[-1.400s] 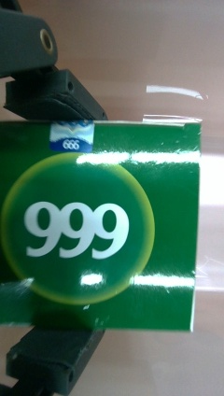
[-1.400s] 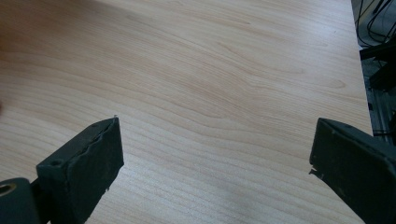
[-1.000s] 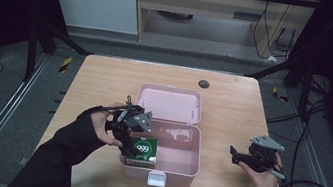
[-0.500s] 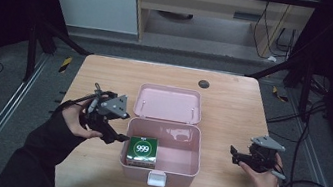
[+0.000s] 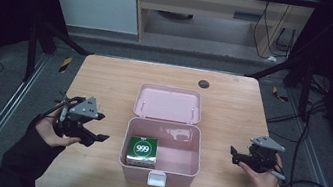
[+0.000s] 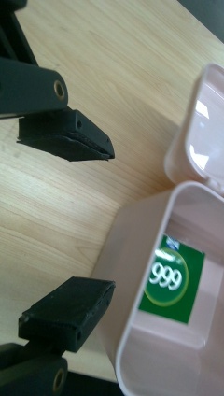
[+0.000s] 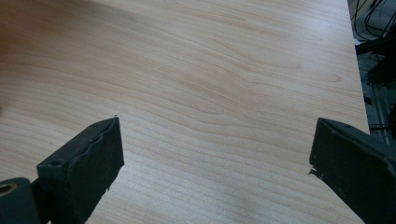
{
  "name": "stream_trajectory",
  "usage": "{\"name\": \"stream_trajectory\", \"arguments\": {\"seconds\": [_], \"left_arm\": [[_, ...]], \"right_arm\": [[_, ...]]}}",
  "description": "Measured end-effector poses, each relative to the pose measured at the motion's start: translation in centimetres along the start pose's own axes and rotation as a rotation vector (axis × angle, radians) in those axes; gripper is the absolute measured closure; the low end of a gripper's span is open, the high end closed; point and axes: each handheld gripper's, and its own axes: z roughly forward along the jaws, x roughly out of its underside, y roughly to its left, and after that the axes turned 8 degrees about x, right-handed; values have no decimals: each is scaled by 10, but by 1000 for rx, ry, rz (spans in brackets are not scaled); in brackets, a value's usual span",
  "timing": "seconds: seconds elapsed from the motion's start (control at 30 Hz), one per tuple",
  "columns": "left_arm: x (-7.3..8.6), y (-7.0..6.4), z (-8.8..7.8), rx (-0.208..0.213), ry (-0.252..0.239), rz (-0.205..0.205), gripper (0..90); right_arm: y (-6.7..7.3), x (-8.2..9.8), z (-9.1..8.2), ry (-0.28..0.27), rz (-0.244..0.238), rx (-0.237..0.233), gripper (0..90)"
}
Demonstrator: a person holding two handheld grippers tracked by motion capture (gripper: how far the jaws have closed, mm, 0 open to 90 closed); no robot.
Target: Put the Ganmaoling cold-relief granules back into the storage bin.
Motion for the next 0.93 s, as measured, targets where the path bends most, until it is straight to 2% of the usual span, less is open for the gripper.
{"name": "stream_trajectory", "arguments": {"seconds": [0.03,0.07,0.13,0.17,0.2,0.23,0.27,0.3,0.37,0.4,0.43,0.47,0.57,0.6,0.63,0.67,0.7,0.73,0.77,0.8,0.9,0.93], "left_arm": [[10,2,5,-24,-11,-31,290],[10,2,5,-24,-11,-31,282],[18,4,11,-57,-22,-74,270],[27,6,15,-75,-43,-118,268],[27,6,15,-75,-43,-118,266],[31,7,17,-87,-48,-139,266],[39,9,21,-107,-59,-181,262],[39,9,21,-107,-59,-181,257],[47,12,24,-124,-74,-226,252],[55,16,28,-140,-95,-273,237],[59,18,30,-152,-107,-298,233],[59,18,30,-152,-107,-298,228],[73,24,36,-201,-127,-380,219],[80,28,36,-236,-117,-406,214],[80,28,36,-236,-117,-406,209],[89,32,36,-246,-145,-453,211],[94,33,35,-253,-164,-474,211],[94,33,35,-253,-164,-474,214],[102,35,35,-273,-175,-508,216],[106,37,36,-287,-178,-518,215],[119,41,41,-320,-161,-556,212],[119,41,41,-320,-161,-556,209]], "right_arm": [[0,0,0,1,-1,2,29],[0,0,0,1,-1,2,29],[0,1,1,1,-1,6,28],[0,1,1,3,-2,6,28],[0,1,1,3,-2,6,28],[0,1,1,5,-1,6,28],[0,1,1,2,-2,7,28],[0,1,1,2,-2,7,28],[0,1,1,6,0,5,28],[1,1,1,8,2,4,28],[1,1,1,8,-2,5,28],[1,1,1,8,-2,5,28],[0,1,0,5,0,7,28],[0,2,1,4,-2,6,27],[0,2,1,4,-2,6,27],[0,2,1,6,-3,6,26],[0,2,1,6,-6,7,26],[0,2,1,6,-6,7,26],[1,3,2,10,-10,7,26],[2,3,3,15,-13,8,25],[3,3,4,23,-22,6,25],[3,3,4,23,-22,6,25]]}}
